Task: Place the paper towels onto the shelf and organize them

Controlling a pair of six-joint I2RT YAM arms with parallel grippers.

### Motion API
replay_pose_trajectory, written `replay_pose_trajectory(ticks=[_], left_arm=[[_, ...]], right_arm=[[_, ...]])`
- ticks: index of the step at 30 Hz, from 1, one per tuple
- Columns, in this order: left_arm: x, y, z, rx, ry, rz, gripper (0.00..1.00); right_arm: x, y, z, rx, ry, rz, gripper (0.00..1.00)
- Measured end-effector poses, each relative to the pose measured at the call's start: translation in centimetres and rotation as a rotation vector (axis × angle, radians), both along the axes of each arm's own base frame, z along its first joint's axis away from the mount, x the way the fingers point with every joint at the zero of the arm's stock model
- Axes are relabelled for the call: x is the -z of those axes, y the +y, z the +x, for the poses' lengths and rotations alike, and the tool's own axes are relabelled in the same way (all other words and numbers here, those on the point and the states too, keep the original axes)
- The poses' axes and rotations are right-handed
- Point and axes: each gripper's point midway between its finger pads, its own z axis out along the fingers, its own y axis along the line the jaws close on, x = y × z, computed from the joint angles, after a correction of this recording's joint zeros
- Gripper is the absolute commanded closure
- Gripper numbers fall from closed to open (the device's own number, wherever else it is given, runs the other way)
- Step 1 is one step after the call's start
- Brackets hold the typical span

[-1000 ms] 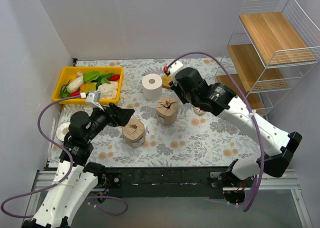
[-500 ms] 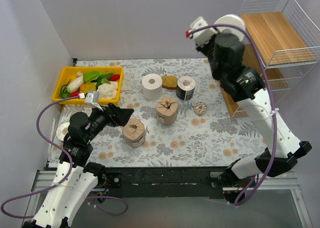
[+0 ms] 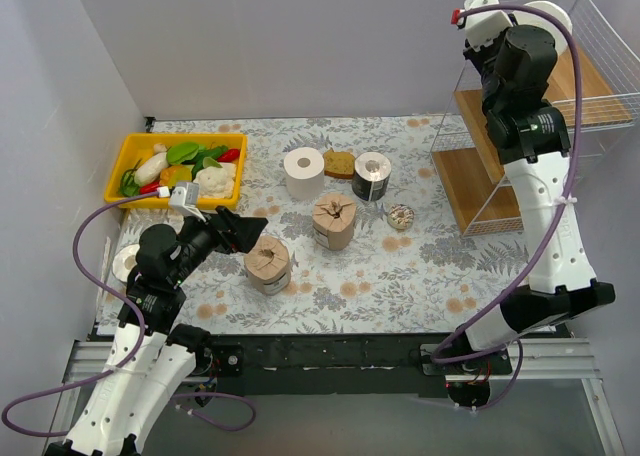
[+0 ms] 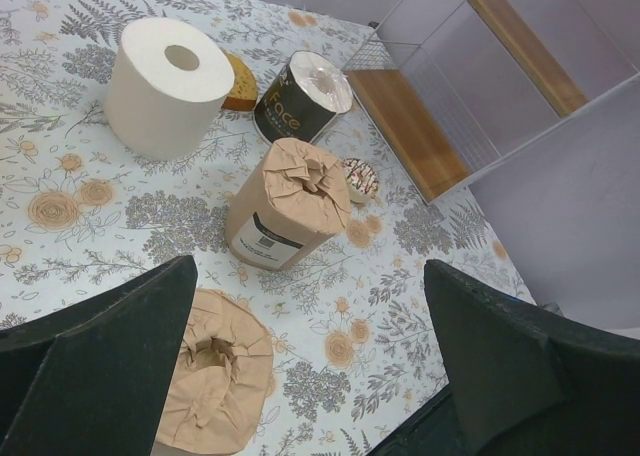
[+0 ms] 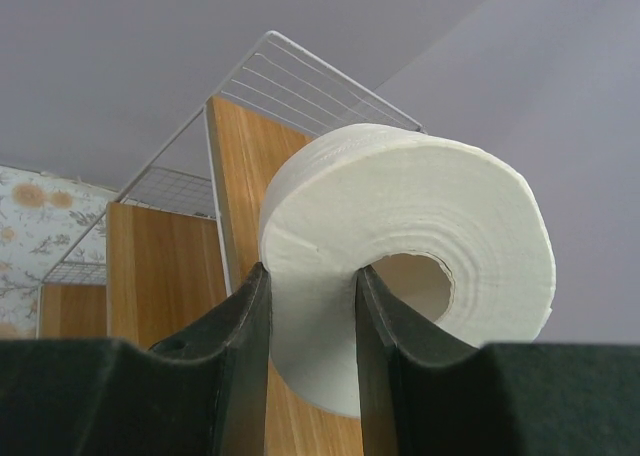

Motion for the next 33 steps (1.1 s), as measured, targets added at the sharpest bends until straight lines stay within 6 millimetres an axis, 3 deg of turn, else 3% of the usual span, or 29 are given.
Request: replay_pose_trajectory(ticks=[6, 15, 20, 33], left_arm=[[0.0, 0.0, 0.0, -0.003, 0.001, 0.001, 0.02], [0.3, 0.0, 0.3, -0.007, 0.012, 0.004, 0.02], [0.5, 0.1, 0.4, -0.012, 0.021, 0.007, 0.02], [0.8, 0.3, 0.5, -0.027, 0.029, 0.011, 0.02]], right_arm=[[2.0, -0.8, 2.3, 0.006, 0.042, 0.008, 0.73], [1.1, -3.7, 3.0, 0.047, -0.001, 0.041, 0.52], [1.2, -4.9, 3.9, 0.056, -0.019, 0.052, 0.47], [-3.1, -6.5, 4.8, 0.029, -0.182, 0.098, 0.34]])
